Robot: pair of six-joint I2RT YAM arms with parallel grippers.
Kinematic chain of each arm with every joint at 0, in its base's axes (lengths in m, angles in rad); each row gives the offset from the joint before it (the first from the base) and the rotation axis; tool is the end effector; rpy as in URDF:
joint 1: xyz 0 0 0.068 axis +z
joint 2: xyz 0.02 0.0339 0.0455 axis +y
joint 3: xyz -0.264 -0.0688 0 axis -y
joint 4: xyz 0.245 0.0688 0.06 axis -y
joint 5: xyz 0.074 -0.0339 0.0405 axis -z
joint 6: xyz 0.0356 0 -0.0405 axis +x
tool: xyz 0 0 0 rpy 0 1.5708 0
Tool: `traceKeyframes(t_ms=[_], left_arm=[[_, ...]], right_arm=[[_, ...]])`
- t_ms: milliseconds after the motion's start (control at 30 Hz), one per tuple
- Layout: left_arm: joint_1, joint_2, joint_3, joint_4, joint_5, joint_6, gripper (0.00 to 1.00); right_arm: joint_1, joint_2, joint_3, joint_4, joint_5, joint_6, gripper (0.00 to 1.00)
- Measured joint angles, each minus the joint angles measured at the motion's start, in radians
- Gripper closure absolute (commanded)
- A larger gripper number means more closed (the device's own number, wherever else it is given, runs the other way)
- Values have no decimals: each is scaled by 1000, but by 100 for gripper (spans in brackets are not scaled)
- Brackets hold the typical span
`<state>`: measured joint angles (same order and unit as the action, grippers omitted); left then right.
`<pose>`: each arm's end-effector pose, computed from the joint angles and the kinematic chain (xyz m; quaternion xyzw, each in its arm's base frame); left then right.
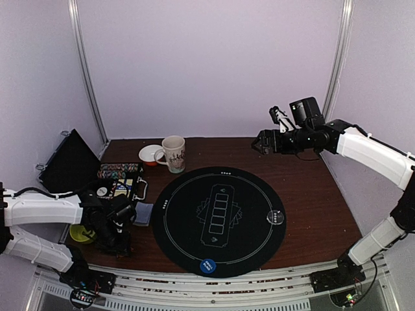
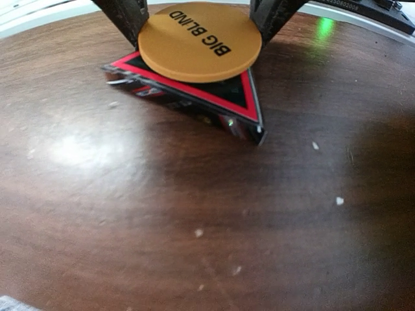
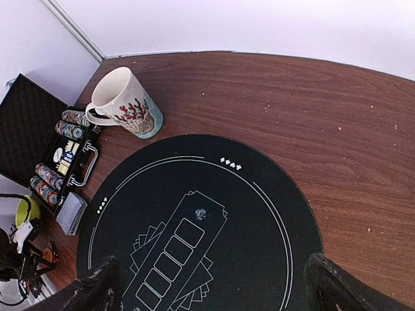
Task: Distribute texas hold em gaming equipment
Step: Pick up the big blind button from the center of the board.
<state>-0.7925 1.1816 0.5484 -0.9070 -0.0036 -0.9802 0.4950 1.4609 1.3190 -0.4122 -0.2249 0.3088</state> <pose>0.1097 -0.1111 0.1516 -0.0937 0.9955 -0.0107 0.0111 0.2906 0.1659 0.3435 -0.1351 0.8592 0.2794 0.4068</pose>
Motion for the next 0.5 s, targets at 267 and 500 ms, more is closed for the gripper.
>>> traceKeyframes(t_ms=[267, 500], left_arm=[[0, -30, 33, -21, -1, 8, 62], [0, -72, 148, -90, -19, 14, 65]], right_arm=[[0, 0, 4, -5, 2, -11, 0], [0, 0, 5, -5, 4, -14, 0]])
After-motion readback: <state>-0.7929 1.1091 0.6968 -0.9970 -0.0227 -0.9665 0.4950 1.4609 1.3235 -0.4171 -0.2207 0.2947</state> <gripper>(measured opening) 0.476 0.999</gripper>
